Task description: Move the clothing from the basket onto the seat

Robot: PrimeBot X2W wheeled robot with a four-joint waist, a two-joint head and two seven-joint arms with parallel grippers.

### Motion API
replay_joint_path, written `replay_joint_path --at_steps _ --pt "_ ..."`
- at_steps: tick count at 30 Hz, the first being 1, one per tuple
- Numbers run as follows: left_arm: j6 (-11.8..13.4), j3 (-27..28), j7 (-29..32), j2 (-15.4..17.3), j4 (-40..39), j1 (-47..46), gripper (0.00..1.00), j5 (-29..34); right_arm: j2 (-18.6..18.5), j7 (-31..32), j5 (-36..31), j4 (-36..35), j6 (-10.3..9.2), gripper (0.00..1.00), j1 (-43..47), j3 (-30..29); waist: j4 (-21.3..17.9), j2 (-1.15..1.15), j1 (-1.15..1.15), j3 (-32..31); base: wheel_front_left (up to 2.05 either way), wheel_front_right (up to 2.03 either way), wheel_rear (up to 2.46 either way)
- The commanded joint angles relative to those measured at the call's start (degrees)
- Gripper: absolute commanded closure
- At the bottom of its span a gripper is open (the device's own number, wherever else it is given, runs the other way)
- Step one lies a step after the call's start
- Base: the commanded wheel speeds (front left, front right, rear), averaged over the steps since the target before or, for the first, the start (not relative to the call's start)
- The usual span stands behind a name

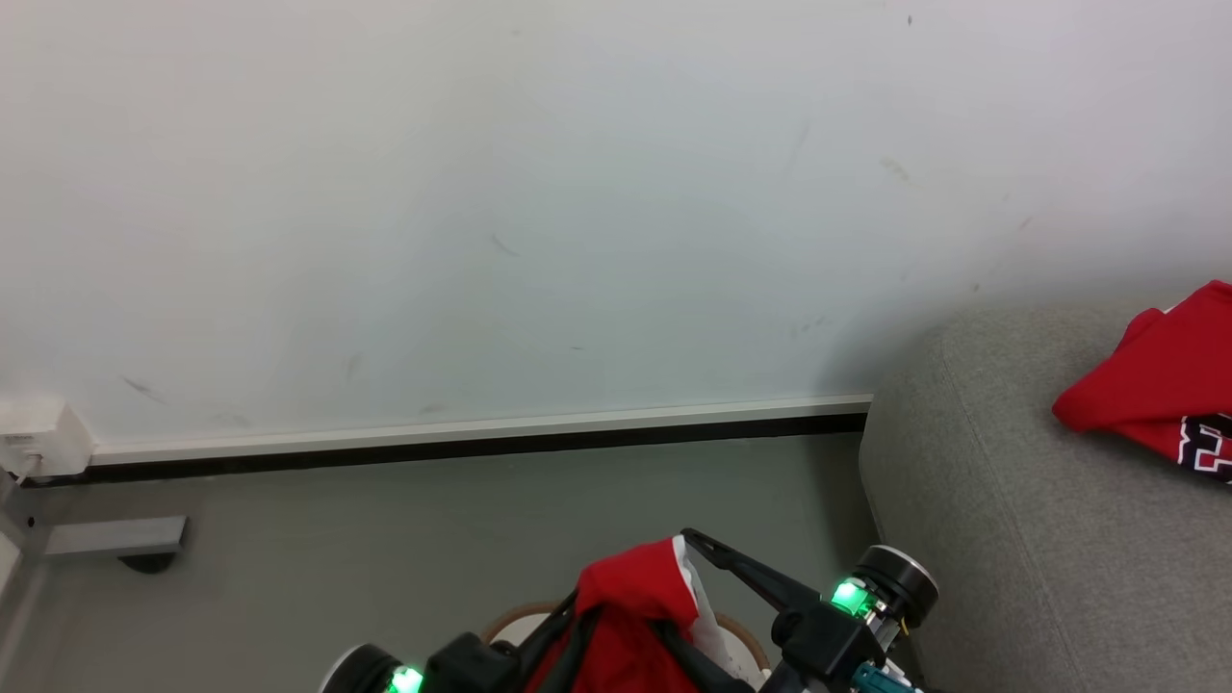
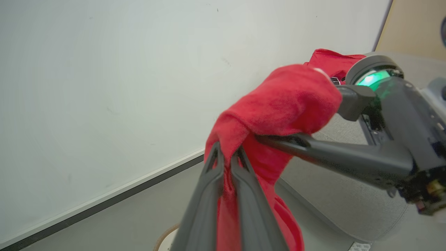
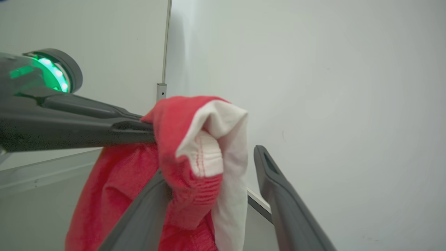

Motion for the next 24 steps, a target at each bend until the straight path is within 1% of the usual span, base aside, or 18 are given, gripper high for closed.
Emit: replay_joint_path --at_steps 1,10,18,19,20,21,22,24 --pt "-0.17 -0.05 0.11 0.51 -0.31 0.36 1.00 -0.19 -0.47 0.08 0.58 -0.03 0.04 0.00 -0.98 0.18 0.13 0.00 0.00 -0.05 0.00 0.00 0.00" --pt "-1.93 -1.70 0.85 0.50 -2.01 0.14 1.00 -1.45 -2.36 0.08 7.20 2.82 0.04 0.00 -2.77 6.18 0.55 0.00 0.00 -0.28 0.00 0.00 0.00" --pt "-2.19 -2.27 1.38 0.36 -3.88 0.23 1.00 -2.56 -2.59 0.08 11.29 5.03 0.04 0.00 -3.76 9.64 0.65 0.00 0.00 -0.39 0.00 0.00 0.00" --pt "-2.18 -2.28 1.44 0.43 -4.07 0.19 1.00 -2.69 -2.55 0.08 11.70 5.24 0.04 0.25 -3.82 10.03 0.62 0.00 0.00 -0.40 0.00 0.00 0.00" --pt "-2.14 -2.23 1.50 0.51 -4.20 0.15 1.00 -2.79 -2.48 0.08 12.25 5.35 0.04 0.53 -3.99 10.30 0.57 0.00 0.00 -0.39 0.00 0.00 0.00" --pt "-2.06 -2.14 1.47 0.62 -4.20 0.15 1.00 -2.88 -2.45 0.08 12.67 5.50 0.04 0.68 -4.25 10.53 0.51 0.00 0.00 -0.37 0.00 0.00 0.00" --pt "-2.00 -2.05 1.41 0.72 -4.16 0.18 1.00 -2.94 -2.38 0.08 13.12 5.53 0.04 1.00 -4.48 10.79 0.43 0.00 0.00 -0.35 0.00 0.00 0.00" --pt "-1.80 -1.94 1.39 0.89 -4.04 0.28 1.00 -3.09 -2.29 0.08 14.31 5.18 0.04 1.00 -4.79 11.31 0.25 0.00 0.00 -0.31 0.00 0.00 0.00"
